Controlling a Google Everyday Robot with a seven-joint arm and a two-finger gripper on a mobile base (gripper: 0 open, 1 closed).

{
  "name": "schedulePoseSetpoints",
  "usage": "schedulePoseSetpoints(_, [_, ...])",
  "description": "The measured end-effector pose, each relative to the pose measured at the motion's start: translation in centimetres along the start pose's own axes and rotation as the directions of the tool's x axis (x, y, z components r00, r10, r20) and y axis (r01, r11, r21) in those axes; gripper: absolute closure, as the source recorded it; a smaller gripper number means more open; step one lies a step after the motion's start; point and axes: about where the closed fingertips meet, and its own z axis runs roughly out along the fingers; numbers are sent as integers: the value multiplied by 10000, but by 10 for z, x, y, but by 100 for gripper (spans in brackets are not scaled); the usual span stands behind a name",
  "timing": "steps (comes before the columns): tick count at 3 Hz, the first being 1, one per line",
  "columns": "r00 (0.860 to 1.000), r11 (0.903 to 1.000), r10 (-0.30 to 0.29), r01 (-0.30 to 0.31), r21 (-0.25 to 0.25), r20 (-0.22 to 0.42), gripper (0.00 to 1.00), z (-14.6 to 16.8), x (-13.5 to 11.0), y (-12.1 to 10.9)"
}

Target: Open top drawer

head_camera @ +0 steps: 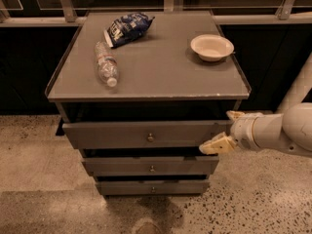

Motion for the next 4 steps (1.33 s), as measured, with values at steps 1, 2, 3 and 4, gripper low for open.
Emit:
schedulePoseSetpoints(1, [10000, 10000, 0, 0, 0, 0, 41, 0, 0, 0])
schedulePoseSetpoints(2, [10000, 10000, -1, 1, -1, 0, 64, 0, 0, 0])
schedulePoseSetpoints(3, [10000, 10000, -1, 1, 0, 0, 87, 0, 0, 0])
schedulePoseSetpoints(4, [9992, 9993, 167, -179, 343, 354, 100, 15, -1, -6])
